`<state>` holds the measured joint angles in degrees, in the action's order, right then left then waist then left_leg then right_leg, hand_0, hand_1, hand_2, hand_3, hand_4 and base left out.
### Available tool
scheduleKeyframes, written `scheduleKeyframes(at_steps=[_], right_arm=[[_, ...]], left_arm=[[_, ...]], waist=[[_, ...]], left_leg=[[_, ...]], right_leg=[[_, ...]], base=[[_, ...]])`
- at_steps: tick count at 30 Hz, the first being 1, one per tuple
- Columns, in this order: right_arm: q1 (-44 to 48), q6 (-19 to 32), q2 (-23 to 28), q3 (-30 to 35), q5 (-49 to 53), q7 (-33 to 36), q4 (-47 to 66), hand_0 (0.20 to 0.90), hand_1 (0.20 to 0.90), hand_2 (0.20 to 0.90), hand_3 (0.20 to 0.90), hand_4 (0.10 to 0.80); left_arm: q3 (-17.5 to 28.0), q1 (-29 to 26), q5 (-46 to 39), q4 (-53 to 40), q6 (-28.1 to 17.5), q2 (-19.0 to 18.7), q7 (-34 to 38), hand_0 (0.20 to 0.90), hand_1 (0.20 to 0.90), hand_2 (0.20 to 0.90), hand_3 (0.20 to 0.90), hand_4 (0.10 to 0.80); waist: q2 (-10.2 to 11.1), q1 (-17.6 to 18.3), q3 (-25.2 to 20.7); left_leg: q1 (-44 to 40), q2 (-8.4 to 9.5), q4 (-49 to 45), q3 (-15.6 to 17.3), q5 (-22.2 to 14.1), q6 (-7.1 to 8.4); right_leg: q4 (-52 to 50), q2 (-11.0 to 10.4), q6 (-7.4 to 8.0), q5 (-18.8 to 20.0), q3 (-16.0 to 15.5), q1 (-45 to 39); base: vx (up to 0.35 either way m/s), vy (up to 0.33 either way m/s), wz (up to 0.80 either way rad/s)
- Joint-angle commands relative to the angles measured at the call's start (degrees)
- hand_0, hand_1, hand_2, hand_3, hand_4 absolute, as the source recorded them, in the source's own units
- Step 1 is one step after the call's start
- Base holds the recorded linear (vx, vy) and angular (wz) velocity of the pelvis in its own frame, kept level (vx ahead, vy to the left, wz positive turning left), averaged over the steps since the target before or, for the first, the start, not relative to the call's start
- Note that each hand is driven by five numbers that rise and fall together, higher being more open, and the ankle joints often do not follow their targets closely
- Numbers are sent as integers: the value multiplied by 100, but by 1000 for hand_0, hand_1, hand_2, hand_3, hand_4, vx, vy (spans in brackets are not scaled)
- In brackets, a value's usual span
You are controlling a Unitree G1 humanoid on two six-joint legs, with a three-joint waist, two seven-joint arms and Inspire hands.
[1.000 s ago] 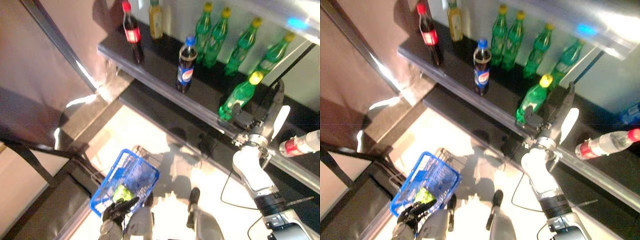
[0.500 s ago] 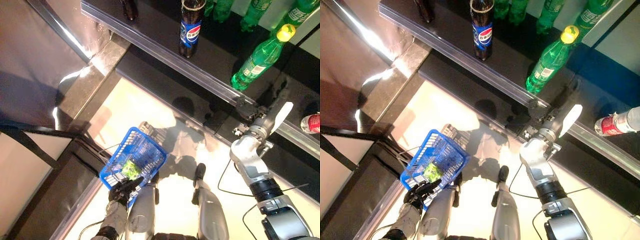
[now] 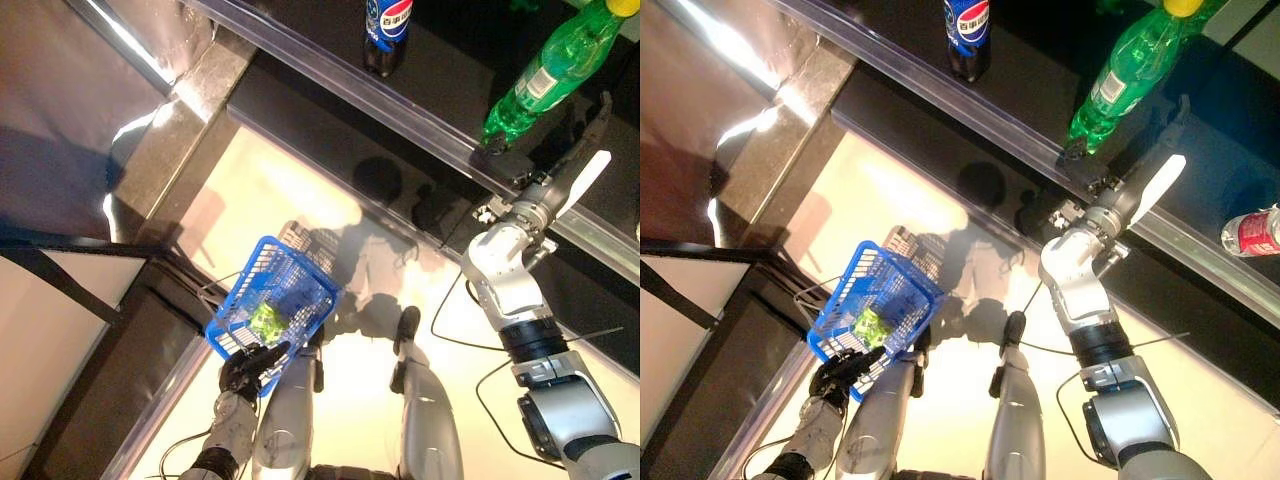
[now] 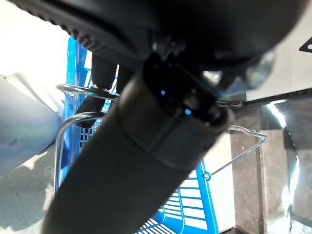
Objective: Pick up the drink and place into the basket.
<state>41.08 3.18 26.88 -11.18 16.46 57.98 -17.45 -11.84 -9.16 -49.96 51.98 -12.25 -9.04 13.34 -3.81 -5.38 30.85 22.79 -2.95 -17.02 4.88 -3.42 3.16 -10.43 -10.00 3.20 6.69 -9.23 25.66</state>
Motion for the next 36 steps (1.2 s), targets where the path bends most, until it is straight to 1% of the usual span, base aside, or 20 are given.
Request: scheduleKeyframes(at_steps=[1,5,8,13,18,25,26,28,29,30,31,36], right_arm=[[700,393,610,181,-248,59,481,900,900,900,900,800],[945,248,671,151,-325,-32,478,900,900,900,900,800],[1088,208,745,115,-193,-21,425,900,900,900,900,800],[1207,355,836,193,91,-121,297,900,900,900,900,800],[1282,324,862,238,88,-166,303,900,900,900,900,800],[1542,540,1032,338,681,-213,90,900,900,900,900,800],[1561,574,1034,354,749,-241,66,862,862,862,856,756],[1563,575,1035,354,750,-242,64,862,862,862,856,756],[1684,619,1076,342,1005,-397,-52,415,415,415,335,235],[1702,626,1083,339,1055,-428,-68,415,415,415,335,235],[1729,629,1093,335,1129,-470,-92,300,300,300,200,100],[1933,780,1171,277,1513,-768,-404,300,300,300,200,100]], left_arm=[[-139,547,-130,-303,-227,-171,130,300,300,300,200,100],[-132,507,-138,-316,-177,-213,122,300,300,300,200,100],[-114,490,-156,-305,-154,-244,96,300,300,300,200,100],[-131,544,-162,-337,-135,-285,80,300,300,300,200,100],[-132,557,-163,-314,-109,-309,69,300,300,300,200,100],[-144,619,-148,-384,-71,-364,19,300,300,300,200,100],[-138,620,-140,-382,-64,-369,14,300,300,300,200,100],[-138,619,-140,-382,-64,-369,14,300,300,300,200,100],[-149,614,-164,-406,-16,-424,-3,300,300,300,200,100],[-147,618,-164,-413,-7,-430,-7,300,300,300,200,100],[-144,622,-165,-422,2,-437,-11,300,300,300,200,100],[-169,628,-228,-421,3,-472,-85,300,300,300,200,100]], waist=[[-21,-30,-106],[-17,-68,-106],[-15,-85,-106],[-25,-127,-106],[-24,-148,-106],[-29,-219,-106],[-28,-222,-106],[-28,-222,-106],[-40,-237,-106],[-43,-240,-106],[-47,-242,-106],[-73,-276,-106]], left_leg=[[421,163,-290,-329,224,-144],[460,175,-304,-328,213,-165],[476,174,-329,-320,206,-170],[532,207,-407,-356,169,-186],[579,235,-480,-396,137,-210],[645,264,-508,-441,125,-234],[650,265,-508,-440,125,-234],[651,265,-508,-440,125,-234],[679,275,-533,-451,128,-241],[680,277,-538,-452,126,-243],[679,279,-542,-453,124,-246],[719,305,-562,-447,118,-255]], right_leg=[[-748,-81,8,-737,-69,-106],[-772,-84,21,-736,-74,-57],[-791,-98,24,-741,-85,-48],[-852,-136,30,-753,-102,-6],[-943,-150,21,-780,-102,47],[-991,-150,16,-806,-126,103],[-990,-149,16,-807,-130,106],[-990,-149,16,-807,-129,106],[-1022,-158,14,-807,-137,142],[-1031,-159,13,-809,-135,146],[-1042,-162,11,-813,-133,152],[-1069,-195,8,-821,-142,197]], base=[[27,5,-7],[35,7,-3],[48,13,0],[40,3,2],[36,1,3],[7,-3,1],[6,-11,3],[0,0,0],[0,0,0],[0,0,0],[0,0,0],[0,0,0]])
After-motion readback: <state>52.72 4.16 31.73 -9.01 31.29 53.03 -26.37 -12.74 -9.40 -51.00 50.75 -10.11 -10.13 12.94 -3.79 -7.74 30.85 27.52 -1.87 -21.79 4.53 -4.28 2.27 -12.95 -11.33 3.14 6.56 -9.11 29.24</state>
